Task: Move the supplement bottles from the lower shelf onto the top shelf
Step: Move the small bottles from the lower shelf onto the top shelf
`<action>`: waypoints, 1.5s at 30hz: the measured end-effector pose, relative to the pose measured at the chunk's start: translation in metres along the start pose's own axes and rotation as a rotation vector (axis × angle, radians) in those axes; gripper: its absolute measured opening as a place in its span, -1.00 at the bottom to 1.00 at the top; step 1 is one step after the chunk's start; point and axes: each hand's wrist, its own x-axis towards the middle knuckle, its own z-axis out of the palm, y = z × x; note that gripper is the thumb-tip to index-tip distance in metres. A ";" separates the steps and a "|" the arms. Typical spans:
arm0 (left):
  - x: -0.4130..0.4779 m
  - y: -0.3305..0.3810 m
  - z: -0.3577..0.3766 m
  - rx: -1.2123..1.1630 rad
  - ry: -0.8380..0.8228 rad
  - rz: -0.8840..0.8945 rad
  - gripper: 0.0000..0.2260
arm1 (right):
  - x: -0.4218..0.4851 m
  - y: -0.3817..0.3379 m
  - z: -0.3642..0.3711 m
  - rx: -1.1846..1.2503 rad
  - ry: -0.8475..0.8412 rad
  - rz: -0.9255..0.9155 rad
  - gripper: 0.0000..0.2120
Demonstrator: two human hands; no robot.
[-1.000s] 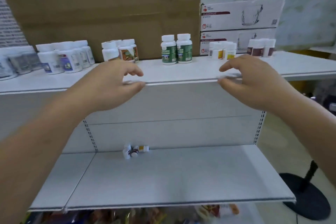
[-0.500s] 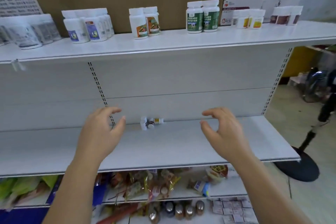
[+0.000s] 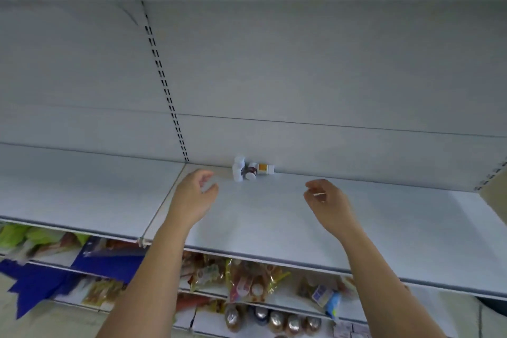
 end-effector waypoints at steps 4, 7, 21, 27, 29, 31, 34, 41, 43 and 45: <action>0.051 -0.025 0.044 0.026 -0.066 -0.057 -0.63 | 0.062 0.018 0.040 -0.007 -0.036 0.015 -0.83; 0.082 -0.029 0.075 -0.058 -0.064 -0.130 -0.57 | 0.105 0.027 0.073 0.011 -0.062 -0.004 -0.74; 0.107 -0.031 0.115 0.124 0.075 -0.092 -0.76 | 0.155 0.041 0.142 -0.408 -0.061 -0.152 -0.74; 0.070 -0.013 0.069 -0.595 -0.048 -0.319 -0.81 | 0.106 0.024 0.093 0.253 -0.005 0.024 -0.83; 0.052 0.007 0.044 -0.763 -0.152 -0.318 -0.81 | 0.082 0.007 0.071 0.552 -0.045 0.107 -0.81; 0.030 0.032 0.019 -0.838 -0.250 -0.222 -0.85 | 0.056 -0.018 0.047 0.831 -0.122 0.161 -0.78; -0.003 0.072 -0.019 -0.887 -0.274 -0.152 -0.90 | 0.015 -0.063 0.009 1.100 -0.160 0.191 -0.87; -0.073 0.155 -0.090 -0.728 -0.381 0.012 -0.87 | -0.076 -0.155 -0.067 1.164 -0.143 0.128 -0.77; -0.090 0.179 -0.107 -0.643 -0.389 0.104 -0.73 | -0.098 -0.172 -0.087 1.148 -0.141 0.093 -0.74; -0.103 0.201 -0.121 -0.642 -0.424 0.153 -0.67 | -0.116 -0.185 -0.107 1.117 -0.135 0.035 -0.72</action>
